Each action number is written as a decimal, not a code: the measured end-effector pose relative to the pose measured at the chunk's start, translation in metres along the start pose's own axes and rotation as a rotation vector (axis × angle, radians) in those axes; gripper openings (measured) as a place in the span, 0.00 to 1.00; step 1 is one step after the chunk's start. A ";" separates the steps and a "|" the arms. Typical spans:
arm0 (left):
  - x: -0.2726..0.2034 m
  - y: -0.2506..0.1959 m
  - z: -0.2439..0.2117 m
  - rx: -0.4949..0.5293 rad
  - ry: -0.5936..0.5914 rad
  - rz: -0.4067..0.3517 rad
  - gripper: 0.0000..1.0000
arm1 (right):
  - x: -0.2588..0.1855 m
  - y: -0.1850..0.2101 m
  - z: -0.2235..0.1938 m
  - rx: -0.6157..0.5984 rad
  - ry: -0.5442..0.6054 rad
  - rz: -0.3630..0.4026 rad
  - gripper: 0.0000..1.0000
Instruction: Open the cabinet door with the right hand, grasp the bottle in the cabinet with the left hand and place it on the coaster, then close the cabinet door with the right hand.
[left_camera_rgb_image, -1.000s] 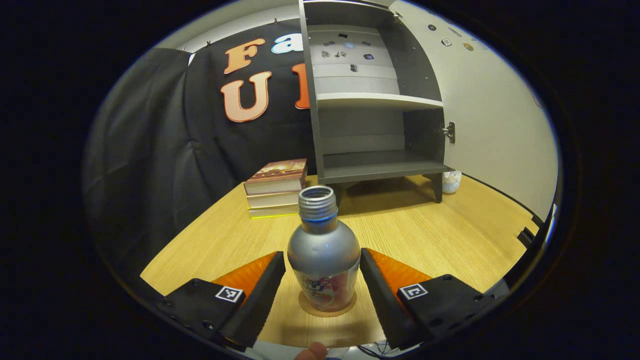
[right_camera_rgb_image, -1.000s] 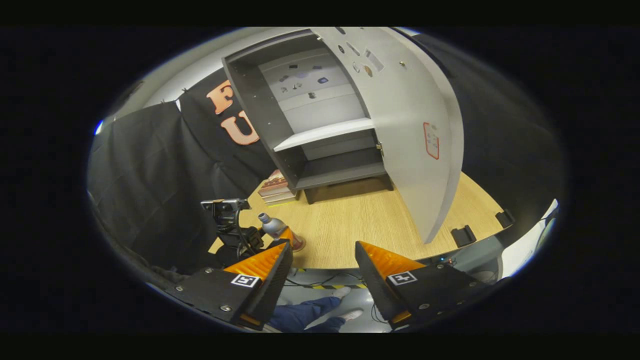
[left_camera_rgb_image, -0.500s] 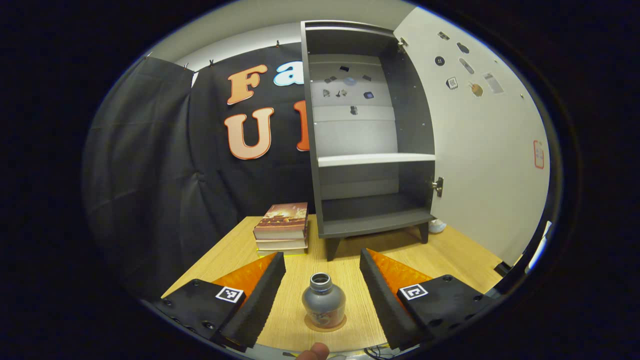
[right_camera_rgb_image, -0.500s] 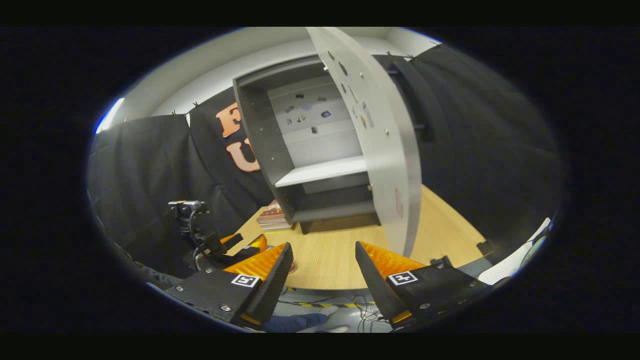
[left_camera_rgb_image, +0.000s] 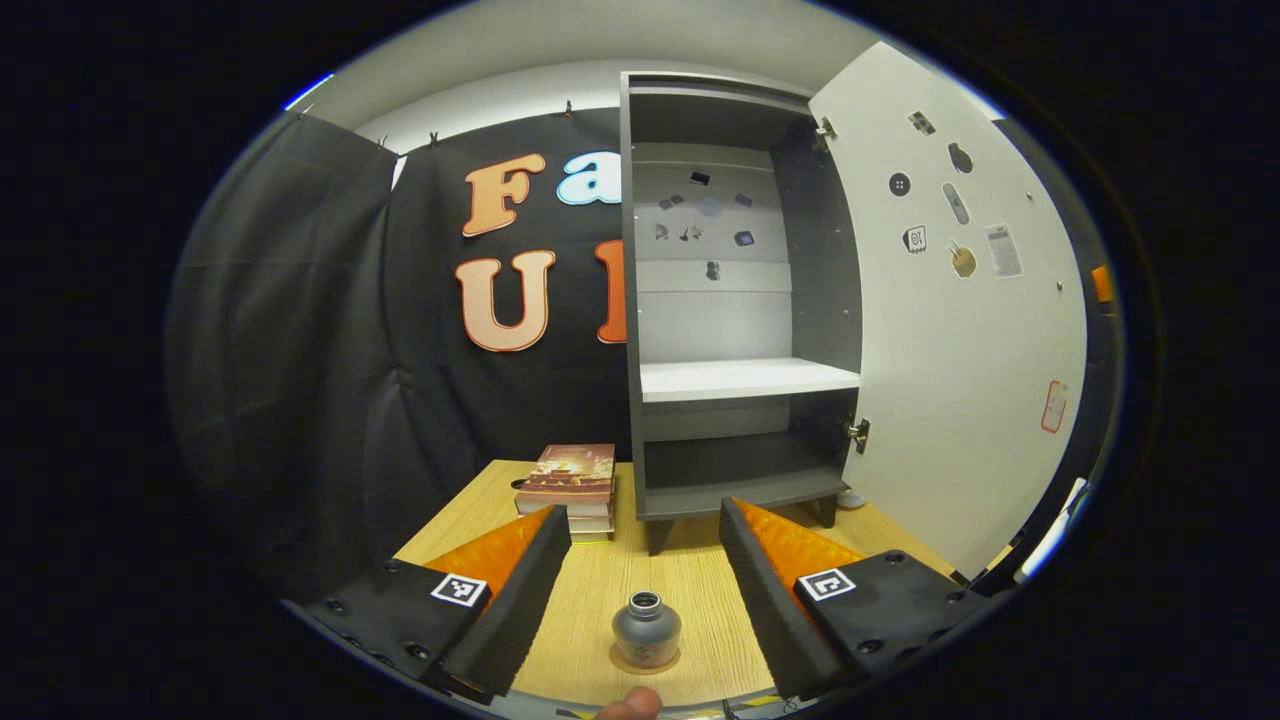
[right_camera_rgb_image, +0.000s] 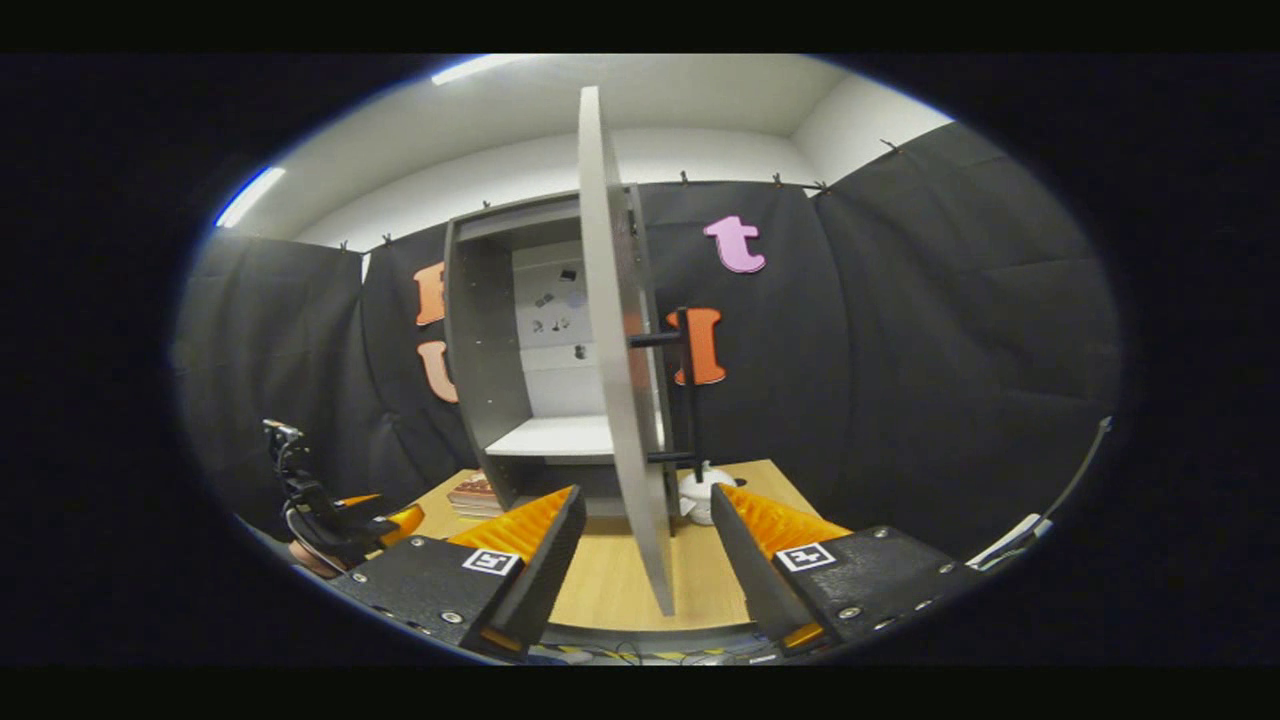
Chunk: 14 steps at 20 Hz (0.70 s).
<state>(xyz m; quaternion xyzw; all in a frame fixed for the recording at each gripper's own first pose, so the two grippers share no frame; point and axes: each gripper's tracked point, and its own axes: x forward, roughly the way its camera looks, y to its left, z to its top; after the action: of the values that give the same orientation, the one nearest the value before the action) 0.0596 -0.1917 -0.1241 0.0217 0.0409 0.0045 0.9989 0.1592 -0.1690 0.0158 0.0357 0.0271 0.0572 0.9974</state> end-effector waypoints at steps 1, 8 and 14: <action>0.000 0.004 0.004 -0.006 0.001 0.007 0.97 | 0.002 -0.007 0.001 0.002 -0.003 -0.002 0.78; -0.002 0.026 0.014 0.039 0.008 0.066 0.98 | 0.030 -0.035 0.000 0.008 -0.018 -0.001 0.78; -0.009 0.031 0.019 0.052 0.012 0.072 0.97 | 0.043 -0.028 0.002 -0.004 -0.026 0.045 0.79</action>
<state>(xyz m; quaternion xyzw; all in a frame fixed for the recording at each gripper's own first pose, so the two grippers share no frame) 0.0517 -0.1621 -0.1028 0.0489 0.0462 0.0395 0.9970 0.2052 -0.1919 0.0140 0.0350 0.0132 0.0794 0.9961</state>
